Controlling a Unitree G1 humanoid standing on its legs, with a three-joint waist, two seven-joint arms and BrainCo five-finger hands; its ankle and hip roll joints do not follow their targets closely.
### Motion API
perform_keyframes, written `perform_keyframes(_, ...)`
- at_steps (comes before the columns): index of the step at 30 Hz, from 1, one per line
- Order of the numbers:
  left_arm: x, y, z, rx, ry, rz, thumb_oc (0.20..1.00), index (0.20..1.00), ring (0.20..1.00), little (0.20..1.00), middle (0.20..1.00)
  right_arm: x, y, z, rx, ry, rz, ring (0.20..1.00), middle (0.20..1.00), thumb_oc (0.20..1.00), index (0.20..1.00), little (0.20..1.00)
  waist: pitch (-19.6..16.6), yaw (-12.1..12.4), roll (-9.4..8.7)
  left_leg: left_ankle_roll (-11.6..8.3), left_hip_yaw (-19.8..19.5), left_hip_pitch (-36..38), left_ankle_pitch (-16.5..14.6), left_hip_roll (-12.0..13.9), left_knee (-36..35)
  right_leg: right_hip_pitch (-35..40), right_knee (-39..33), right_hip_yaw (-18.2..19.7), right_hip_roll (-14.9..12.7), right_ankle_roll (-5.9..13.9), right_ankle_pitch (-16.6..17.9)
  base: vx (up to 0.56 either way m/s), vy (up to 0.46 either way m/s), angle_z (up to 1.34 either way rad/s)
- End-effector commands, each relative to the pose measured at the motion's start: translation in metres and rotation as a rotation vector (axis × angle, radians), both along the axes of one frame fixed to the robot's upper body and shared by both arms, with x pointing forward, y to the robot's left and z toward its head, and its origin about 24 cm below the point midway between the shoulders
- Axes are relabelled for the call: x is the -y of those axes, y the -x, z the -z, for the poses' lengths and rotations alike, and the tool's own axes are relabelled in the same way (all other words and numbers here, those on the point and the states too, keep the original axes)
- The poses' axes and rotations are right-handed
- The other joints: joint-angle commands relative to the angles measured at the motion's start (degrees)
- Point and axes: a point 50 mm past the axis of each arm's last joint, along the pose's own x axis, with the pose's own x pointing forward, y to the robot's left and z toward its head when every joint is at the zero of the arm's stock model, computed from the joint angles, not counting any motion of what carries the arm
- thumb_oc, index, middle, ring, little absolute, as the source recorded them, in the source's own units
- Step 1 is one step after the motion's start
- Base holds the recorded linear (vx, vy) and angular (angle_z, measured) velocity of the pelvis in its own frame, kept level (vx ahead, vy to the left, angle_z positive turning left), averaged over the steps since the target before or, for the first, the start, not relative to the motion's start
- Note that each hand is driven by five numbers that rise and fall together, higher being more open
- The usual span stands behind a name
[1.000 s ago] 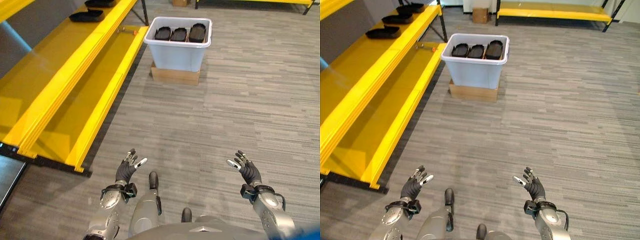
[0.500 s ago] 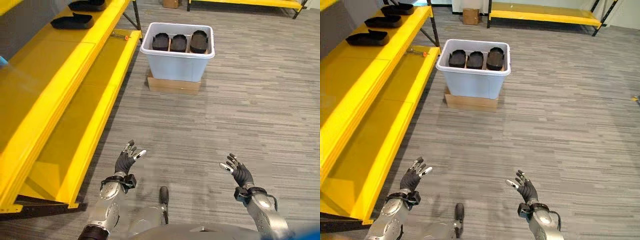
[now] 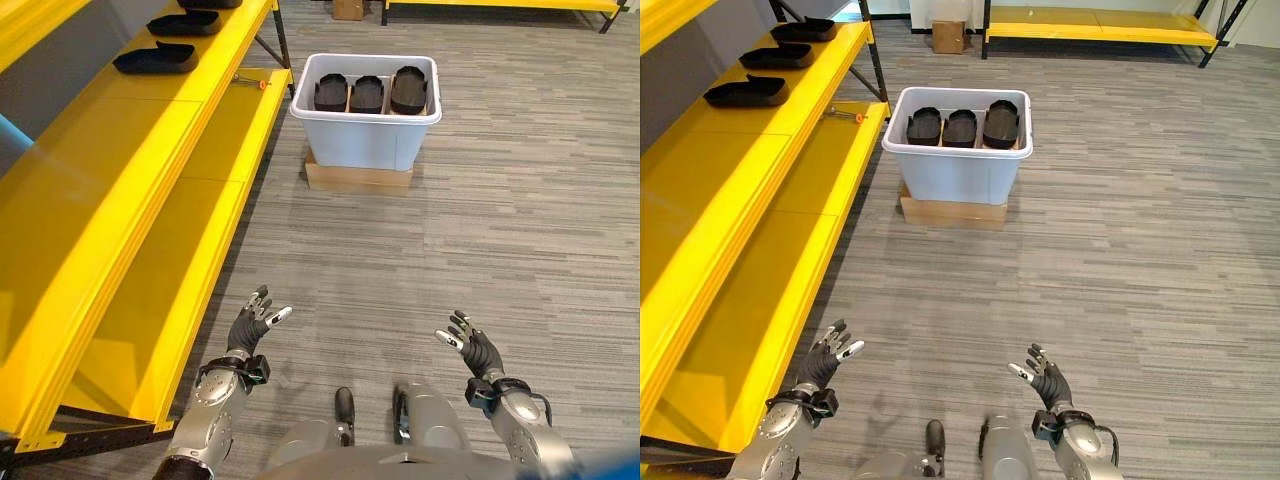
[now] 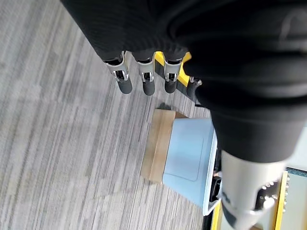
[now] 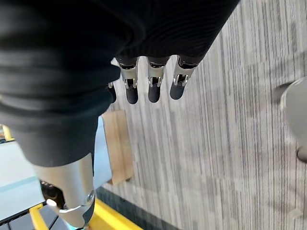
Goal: Move parts from the plastic box to the shelf.
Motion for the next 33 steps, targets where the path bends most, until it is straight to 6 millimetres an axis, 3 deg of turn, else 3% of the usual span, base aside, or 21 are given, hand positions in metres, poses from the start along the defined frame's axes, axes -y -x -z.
perform_keyframes(1, -0.011, -0.004, -0.019, 0.101, -0.051, 0.014, 1.0, 1.0, 1.0, 1.0, 1.0, 0.004, -0.008, -0.014, 0.086, 0.005, -0.007, 1.0, 1.0, 1.0, 1.0, 1.0, -1.0, -1.1, -0.02, -6.25, -0.4, 8.1, -3.9, 0.2, -3.9, 1.8, -11.7, -2.9, 1.7, 1.78, 10.5, 0.42, -0.126, 0.09)
perform_keyframes(3, -0.01, -0.004, -0.018, 0.1, -0.054, 0.02, 1.0, 1.0, 1.0, 1.0, 1.0, 0.006, -0.007, -0.015, 0.085, 0.019, -0.008, 1.0, 1.0, 1.0, 1.0, 1.0, -1.3, -1.4, -0.18, -6.75, -0.9, 10.4, -5.7, 0.1, -3.6, 1.8, -13.3, -3.5, 1.5, 2.29, 11.7, 0.36, -0.098, 0.09)
perform_keyframes(6, -0.002, -0.004, -0.013, 0.086, -0.025, 0.032, 1.0, 1.0, 1.0, 1.0, 1.0, 0.009, -0.001, -0.011, 0.064, 0.012, 0.007, 1.0, 1.0, 1.0, 1.0, 1.0, -3.5, -2.2, -0.54, -7.18, -1.8, 13.5, -9.4, 0.5, -1.8, 4.6, -12.7, -3.0, 2.0, 0.89, 12.3, 0.42, -0.14, 0.34)
perform_keyframes(8, 0.002, -0.005, -0.014, 0.094, -0.006, 0.028, 1.0, 1.0, 1.0, 1.0, 1.0, 0.011, -0.002, -0.013, 0.075, 0.011, 0.008, 1.0, 1.0, 1.0, 1.0, 1.0, -4.3, -2.6, -0.01, -8.01, -2.1, 13.8, -9.9, 1.7, 1.1, 5.0, -10.0, -4.0, 2.3, 0.05, 11.5, 0.42, -0.192, 0.59)
perform_keyframes(10, 0.004, -0.007, -0.014, 0.099, 0.007, 0.028, 1.0, 1.0, 1.0, 1.0, 1.0, 0.014, -0.002, -0.015, 0.081, 0.02, 0.007, 1.0, 1.0, 1.0, 1.0, 1.0, -4.6, -3.0, 1.07, -9.57, -2.4, 14.4, -9.2, 3.8, 5.1, 5.1, -6.2, -4.5, 3.7, -1.77, 8.1, 0.41, -0.194, 0.25)
perform_keyframes(12, 0.007, -0.007, -0.014, 0.099, 0.022, 0.028, 1.0, 1.0, 1.0, 1.0, 1.0, 0.016, -0.003, -0.016, 0.082, 0.026, 0.008, 1.0, 1.0, 1.0, 1.0, 1.0, -4.8, -3.0, 1.41, -11.51, -2.3, 13.3, -5.7, 4.8, 10.2, 6.8, -5.7, -4.4, 4.8, -3.07, 6.2, 0.39, -0.228, 0.13)
perform_keyframes(13, 0.007, -0.006, -0.014, 0.101, 0.032, 0.025, 1.0, 1.0, 1.0, 1.0, 1.0, 0.019, -0.003, -0.016, 0.083, 0.027, 0.01, 1.0, 1.0, 1.0, 1.0, 1.0, -4.9, -2.8, 0.81, -13.21, -2.0, 9.6, 0.2, 5.5, 20.5, 9.2, -5.8, -3.8, 6.0, -4.48, 4.5, 0.41, -0.304, 0.11)
perform_keyframes(16, 0.006, -0.005, -0.016, 0.103, 0.049, 0.012, 1.0, 1.0, 1.0, 1.0, 1.0, 0.025, -0.005, -0.02, 0.093, 0.044, 0.023, 1.0, 1.0, 1.0, 1.0, 1.0, -2.6, -1.0, -1.24, -15.47, -1.6, 0.4, 8.9, 6.0, 41.6, 13.4, -6.7, -2.2, 6.6, -6.93, 2.3, 0.23, -0.242, 0.04)
perform_keyframes(19, 0.006, -0.006, -0.016, 0.105, 0.048, 0.015, 1.0, 1.0, 1.0, 1.0, 1.0, 0.027, -0.005, -0.02, 0.094, 0.053, 0.026, 1.0, 1.0, 1.0, 1.0, 1.0, -2.0, -0.4, -2.06, -14.85, -1.2, -2.3, 8.6, 5.7, 45.1, 14.2, -7.0, -1.6, 6.4, -7.39, 2.0, 0.12, -0.122, -0.34)
perform_keyframes(20, 0.007, -0.005, -0.015, 0.098, 0.051, 0.014, 1.0, 1.0, 1.0, 1.0, 1.0, 0.029, -0.005, -0.02, 0.087, 0.063, 0.045, 1.0, 1.0, 1.0, 1.0, 1.0, -1.0, 0.8, -2.82, -12.64, 0.7, -7.7, 5.2, 5.8, 45.0, 16.8, -7.7, -0.5, 6.3, -7.73, 1.1, 0.29, -0.115, -0.23)
perform_keyframes(21, 0.007, -0.003, -0.015, 0.093, 0.051, 0.009, 1.0, 1.0, 1.0, 1.0, 1.0, 0.03, -0.006, -0.021, 0.091, 0.066, 0.056, 1.0, 1.0, 1.0, 1.0, 1.0, -0.4, 1.8, -3.16, -11.12, 1.4, -13.0, 1.9, 5.5, 40.4, 18.7, -8.1, 0.4, 6.2, -7.32, 0.4, 0.4, -0.102, -0.11)
perform_keyframes(22, 0.006, -0.002, -0.014, 0.091, 0.048, 0.005, 1.0, 1.0, 1.0, 1.0, 1.0, 0.029, -0.005, -0.02, 0.087, 0.067, 0.055, 1.0, 1.0, 1.0, 1.0, 1.0, -0.4, 2.3, -3.29, -10.32, 1.6, -13.5, 0.6, 5.5, 34.7, 19.6, -8.2, 1.1, 6.0, -6.73, 0.1, 0.25, -0.001, -0.17)
perform_keyframes(23, 0.006, -0.002, -0.014, 0.091, 0.048, 0.005, 1.0, 1.0, 1.0, 1.0, 1.0, 0.029, -0.005, -0.019, 0.087, 0.067, 0.055, 1.0, 1.0, 1.0, 1.0, 1.0, -0.5, 2.3, -3.44, -10.28, 1.7, -13.5, 0.8, 5.4, 34.4, 19.5, -8.2, 1.1, 5.8, -6.71, 0.1, 0.45, 0.086, -0.7)
perform_keyframes(24, 0.003, 0.003, -0.011, 0.077, 0.046, -0.009, 1.0, 1.0, 1.0, 1.0, 1.0, 0.029, -0.002, -0.016, 0.074, 0.08, 0.047, 1.0, 1.0, 1.0, 1.0, 1.0, -0.8, 3.3, -2.9, -10.38, 0.4, -12.7, 4.1, 6.9, 11.6, 22.5, -9.3, 2.4, 6.6, -5.8, -1.5, 0.33, 0.071, -0.83)
perform_keyframes(25, 0.003, 0.002, -0.011, 0.077, 0.046, -0.009, 1.0, 1.0, 1.0, 1.0, 1.0, 0.029, -0.002, -0.016, 0.074, 0.08, 0.047, 1.0, 1.0, 1.0, 1.0, 1.0, -0.8, 3.3, -2.96, -10.38, 0.4, -12.5, 4.5, 6.8, 11.0, 22.4, -9.3, 2.3, 6.6, -5.8, -1.4, 0.49, 0.091, -0.66)
perform_keyframes(27, 0.001, 0.002, -0.011, 0.078, 0.034, -0.019, 1.0, 1.0, 1.0, 1.0, 1.0, 0.028, -0.003, -0.014, 0.064, 0.106, 0.027, 1.0, 1.0, 1.0, 1.0, 1.0, -1.2, 4.5, -1.79, -12.12, -2.2, -12.8, 10.5, 7.7, -4.5, 26.1, -11.0, 3.8, 8.1, -5.52, -2.7, 0.38, 0.058, -0.33)
perform_keyframes(31, -0.002, 0.002, -0.012, 0.084, 0.032, -0.024, 1.0, 1.0, 1.0, 1.0, 1.0, 0.026, -0.003, -0.013, 0.06, 0.1, 0.011, 1.0, 1.0, 1.0, 1.0, 1.0, -2.0, 4.4, -1.32, -12.54, -1.1, -11.9, 10.3, 7.9, -5.2, 28.4, -11.5, 5.1, 8.2, -5.04, -3.9, 0.25, 0.074, -0.43)
perform_keyframes(33, -0.001, 0.004, -0.01, 0.078, 0.034, -0.025, 1.0, 1.0, 1.0, 1.0, 1.0, 0.02, -0.002, -0.01, 0.049, 0.094, -0.011, 1.0, 1.0, 1.0, 1.0, 1.0, -3.8, 4.9, -0.88, -12.37, -0.9, -10.4, 12.8, 7.8, -5.2, 29.6, -10.5, 5.7, 7.0, -4.55, -5.5, 0.5, 0.251, -0.53)
